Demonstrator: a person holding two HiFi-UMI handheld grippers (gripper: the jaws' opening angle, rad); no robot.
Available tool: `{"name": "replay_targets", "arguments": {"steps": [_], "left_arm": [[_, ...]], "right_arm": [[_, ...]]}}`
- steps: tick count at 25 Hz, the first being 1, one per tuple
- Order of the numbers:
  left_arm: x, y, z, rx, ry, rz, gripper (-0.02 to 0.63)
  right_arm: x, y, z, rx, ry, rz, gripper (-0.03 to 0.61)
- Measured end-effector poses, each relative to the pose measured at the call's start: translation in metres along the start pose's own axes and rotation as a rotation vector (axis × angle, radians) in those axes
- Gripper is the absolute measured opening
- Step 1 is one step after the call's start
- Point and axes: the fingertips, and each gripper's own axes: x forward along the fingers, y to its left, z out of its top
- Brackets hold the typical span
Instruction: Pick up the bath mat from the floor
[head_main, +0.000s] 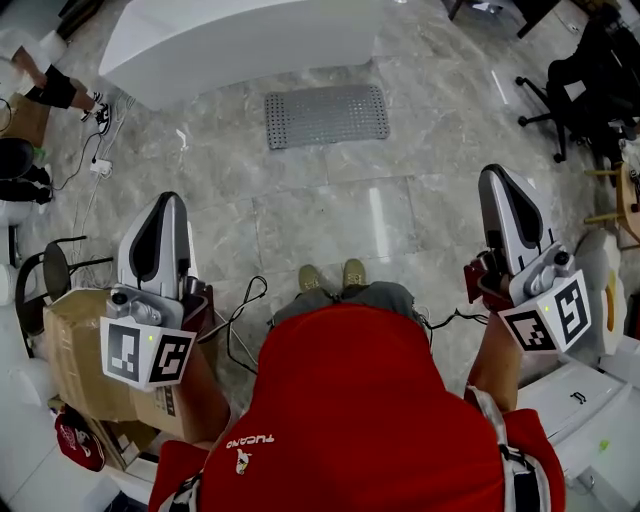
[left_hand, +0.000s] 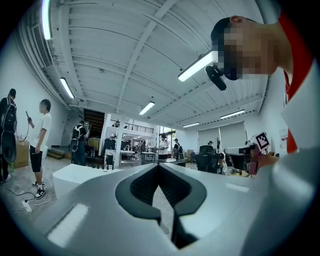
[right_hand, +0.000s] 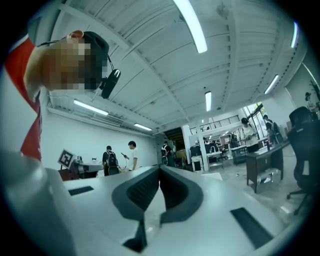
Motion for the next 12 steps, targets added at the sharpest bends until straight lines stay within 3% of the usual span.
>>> {"name": "replay_targets", "arguments": {"steps": [12], "left_arm": [[0.006,-0.016,0.006,0.02,-0.005,0.069,0.005]], "right_arm": [[-0.019,-0.037,0.001,-0.027,-0.01,0.008,0.002]]}}
